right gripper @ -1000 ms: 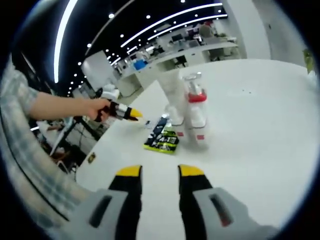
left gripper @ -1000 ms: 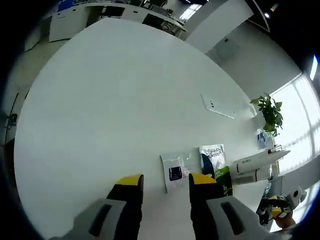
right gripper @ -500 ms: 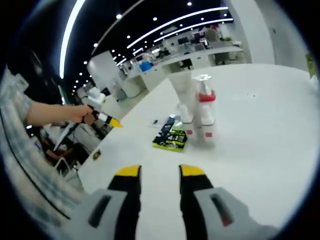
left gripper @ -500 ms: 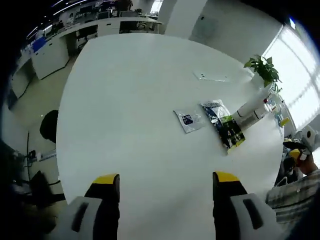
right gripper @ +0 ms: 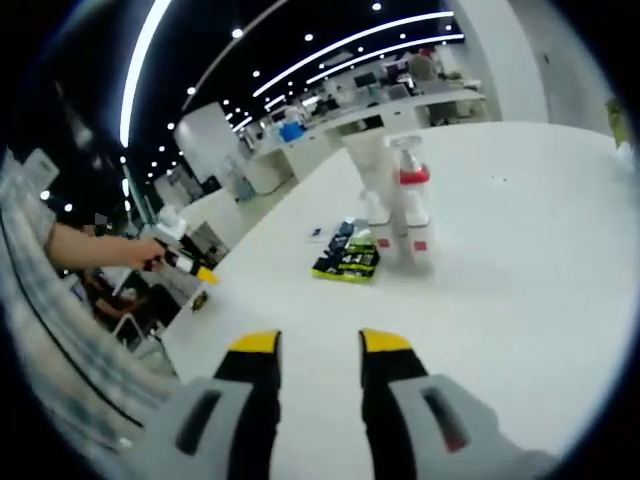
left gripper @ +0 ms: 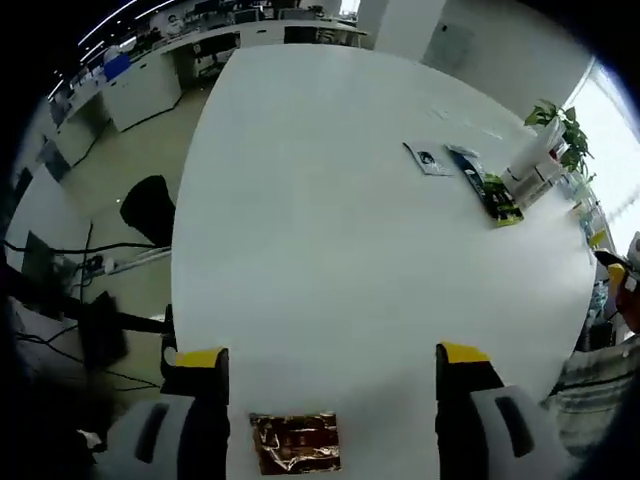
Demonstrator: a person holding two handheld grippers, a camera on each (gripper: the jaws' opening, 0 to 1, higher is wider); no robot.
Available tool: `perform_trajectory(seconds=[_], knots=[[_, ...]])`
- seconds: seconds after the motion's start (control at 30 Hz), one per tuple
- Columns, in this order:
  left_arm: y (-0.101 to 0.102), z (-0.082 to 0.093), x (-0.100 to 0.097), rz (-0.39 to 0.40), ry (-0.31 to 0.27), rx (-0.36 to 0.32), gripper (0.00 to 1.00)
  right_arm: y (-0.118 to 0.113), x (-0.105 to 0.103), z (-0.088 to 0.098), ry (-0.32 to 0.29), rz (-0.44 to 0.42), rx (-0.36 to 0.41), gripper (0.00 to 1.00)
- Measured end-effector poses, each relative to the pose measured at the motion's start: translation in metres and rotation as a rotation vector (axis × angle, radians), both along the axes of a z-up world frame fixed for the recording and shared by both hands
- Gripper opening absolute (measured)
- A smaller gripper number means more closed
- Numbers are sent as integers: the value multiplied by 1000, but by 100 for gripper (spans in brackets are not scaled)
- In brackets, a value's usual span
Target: Arrange the skincare products in the storage area until every visible bottle or jar stands upright without overlapping.
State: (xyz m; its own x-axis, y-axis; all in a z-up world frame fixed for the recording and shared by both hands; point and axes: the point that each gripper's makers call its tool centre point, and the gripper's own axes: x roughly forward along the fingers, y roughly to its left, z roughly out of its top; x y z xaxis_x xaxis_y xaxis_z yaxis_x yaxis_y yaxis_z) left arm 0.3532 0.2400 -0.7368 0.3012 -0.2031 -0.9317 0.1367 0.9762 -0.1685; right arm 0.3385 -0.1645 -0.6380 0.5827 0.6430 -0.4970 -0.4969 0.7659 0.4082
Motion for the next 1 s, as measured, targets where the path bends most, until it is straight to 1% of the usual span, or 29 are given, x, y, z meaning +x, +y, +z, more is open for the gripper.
perform_trajectory(seconds=[0.1,0.17,0.23,0.3,0.37,0.57,0.67,0.87,0.9,1.0], knots=[[4,-4,-10,5,5,14,87,2,-3,-1,5,4,4,29],[10,-9,-21,-10,27,48,86,4,-5,-2,7,10,4,29],[14,-14,-30,-16,47,64,86,5,-6,-3,9,19,0,29],[15,-16,-35,-16,48,65,83,6,-6,-4,10,20,1,29],[20,-16,-40,-13,47,81,80,6,-7,-3,13,19,5,29],[24,-21,-49,-10,54,89,71,8,-7,-5,17,25,4,29],[24,-21,-48,-17,41,106,70,9,-8,-5,16,28,4,29],[27,-23,-51,-48,34,141,64,9,-8,-6,17,27,-1,29],[28,-24,-53,-62,27,156,63,8,-9,-6,18,24,0,29],[27,-23,-53,-50,4,146,60,7,-10,-6,22,18,3,29]])
